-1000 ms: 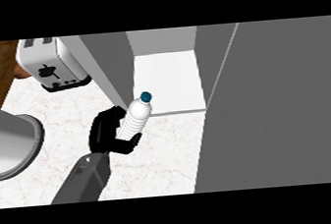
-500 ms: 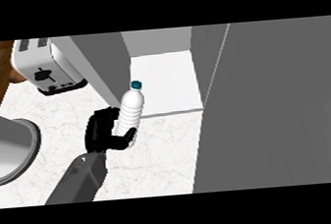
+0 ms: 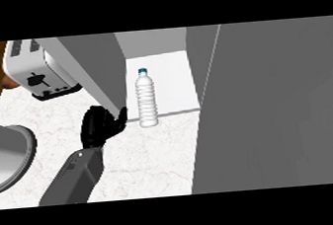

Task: Pick up the bottled water, place it into the cabinet and close the cabinet

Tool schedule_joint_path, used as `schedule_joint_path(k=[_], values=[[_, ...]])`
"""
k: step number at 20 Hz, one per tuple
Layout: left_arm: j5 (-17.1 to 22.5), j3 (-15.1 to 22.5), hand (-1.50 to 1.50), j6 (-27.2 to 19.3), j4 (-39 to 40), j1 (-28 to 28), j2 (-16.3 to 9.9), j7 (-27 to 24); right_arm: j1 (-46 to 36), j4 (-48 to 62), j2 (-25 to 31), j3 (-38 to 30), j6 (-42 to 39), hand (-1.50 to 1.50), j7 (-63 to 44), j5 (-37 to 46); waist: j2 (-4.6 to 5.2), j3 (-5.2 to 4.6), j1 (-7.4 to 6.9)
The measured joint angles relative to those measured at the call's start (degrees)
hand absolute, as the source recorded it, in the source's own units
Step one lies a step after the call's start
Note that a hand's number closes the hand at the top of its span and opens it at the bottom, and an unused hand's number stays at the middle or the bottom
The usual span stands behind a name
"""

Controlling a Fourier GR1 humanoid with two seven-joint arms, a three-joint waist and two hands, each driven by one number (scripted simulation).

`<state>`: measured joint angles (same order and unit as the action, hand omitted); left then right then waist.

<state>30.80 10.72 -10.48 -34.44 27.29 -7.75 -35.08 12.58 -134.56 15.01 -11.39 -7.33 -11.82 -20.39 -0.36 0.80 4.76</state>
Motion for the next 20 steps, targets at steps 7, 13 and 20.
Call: schedule_joint_path(k=[7, 13, 20], values=[[-0.2, 0.5, 1.5, -5.5, -0.9, 0.2, 0.1, 1.9, -0.8, 1.8, 1.5, -3.1, -2.5, -1.5, 0.8, -5.3, -0.04, 0.22, 0.3], [-0.7, 1.0, 1.5, -10.2, -1.8, -0.3, 0.0, 2.3, -1.0, 2.8, 3.0, -5.9, -4.2, -1.5, 0.9, -9.2, -0.1, 0.38, 0.95], [-2.6, 1.6, 1.5, -15.8, -1.8, 0.0, -0.4, 1.0, -1.5, 4.2, 4.4, -8.0, -6.0, -1.5, 1.1, -12.6, 0.16, 0.46, 1.6]])
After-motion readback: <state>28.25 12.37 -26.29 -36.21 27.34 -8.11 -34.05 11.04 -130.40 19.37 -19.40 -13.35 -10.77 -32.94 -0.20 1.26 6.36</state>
